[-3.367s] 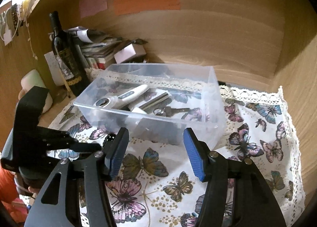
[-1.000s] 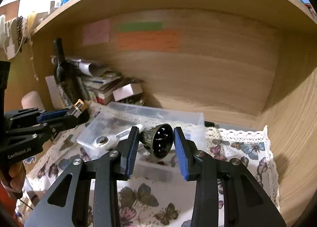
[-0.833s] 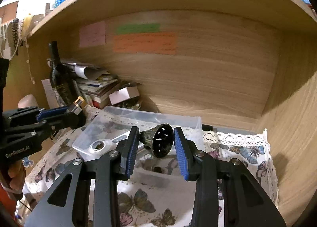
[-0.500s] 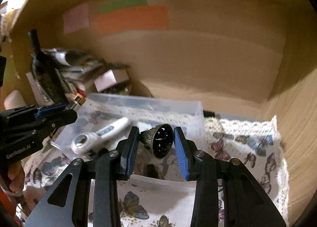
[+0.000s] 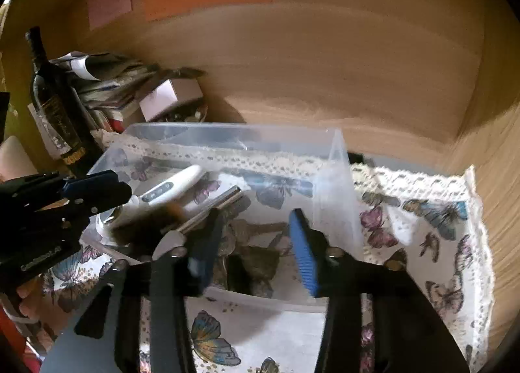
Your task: Organize rigid objects
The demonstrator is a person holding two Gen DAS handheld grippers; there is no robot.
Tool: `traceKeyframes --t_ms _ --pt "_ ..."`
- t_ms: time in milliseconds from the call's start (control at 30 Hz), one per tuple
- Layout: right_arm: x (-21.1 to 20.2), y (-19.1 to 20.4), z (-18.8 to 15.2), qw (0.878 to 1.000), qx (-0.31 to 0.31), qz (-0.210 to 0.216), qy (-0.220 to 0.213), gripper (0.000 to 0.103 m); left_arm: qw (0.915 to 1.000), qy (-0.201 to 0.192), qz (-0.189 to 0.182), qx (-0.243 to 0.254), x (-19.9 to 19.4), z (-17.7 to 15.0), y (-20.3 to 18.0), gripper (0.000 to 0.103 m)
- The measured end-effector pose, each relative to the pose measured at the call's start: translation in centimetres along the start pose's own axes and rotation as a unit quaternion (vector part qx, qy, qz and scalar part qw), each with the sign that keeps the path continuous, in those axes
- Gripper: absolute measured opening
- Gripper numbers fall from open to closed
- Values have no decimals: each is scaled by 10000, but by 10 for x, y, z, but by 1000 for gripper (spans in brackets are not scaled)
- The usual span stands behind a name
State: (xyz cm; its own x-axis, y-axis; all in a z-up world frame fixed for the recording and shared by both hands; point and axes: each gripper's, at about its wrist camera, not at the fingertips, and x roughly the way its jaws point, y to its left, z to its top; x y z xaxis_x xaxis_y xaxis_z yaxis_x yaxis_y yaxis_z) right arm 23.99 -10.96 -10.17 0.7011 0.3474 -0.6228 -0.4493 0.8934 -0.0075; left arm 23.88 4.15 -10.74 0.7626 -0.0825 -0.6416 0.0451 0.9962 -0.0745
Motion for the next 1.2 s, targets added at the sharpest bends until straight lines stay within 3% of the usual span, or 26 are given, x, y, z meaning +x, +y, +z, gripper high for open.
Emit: traceKeyframes --t_ms 133,233,333,433,567,767,1200 --pt "-22 3 4 9996 -36 8 -279 51 9999 -160 -25 -24 -16 1 -1 28" --pt "-42 6 6 9987 -55 -3 -515 56 9991 -432 -17 -17 -39 1 -4 41" --pt "-66 10 5 9965 -76 -35 -832 69 9970 -776 45 37 -64 -1 -9 51" --pt "-93 18 4 9933 -97 -95 -1149 81 9940 -1096 37 54 -94 -5 -15 54" --pt "-131 26 -2 9870 -31 -155 -1599 103 9891 -1467 -4 -92 -127 -11 -19 74" --pt "-170 35 -13 9802 -59 -207 -1969 103 9770 -2111 188 -228 -176 -23 -25 99" --pt "-213 53 -42 9708 -239 -123 -2383 103 9687 -2449 281 -307 -224 -48 -35 103"
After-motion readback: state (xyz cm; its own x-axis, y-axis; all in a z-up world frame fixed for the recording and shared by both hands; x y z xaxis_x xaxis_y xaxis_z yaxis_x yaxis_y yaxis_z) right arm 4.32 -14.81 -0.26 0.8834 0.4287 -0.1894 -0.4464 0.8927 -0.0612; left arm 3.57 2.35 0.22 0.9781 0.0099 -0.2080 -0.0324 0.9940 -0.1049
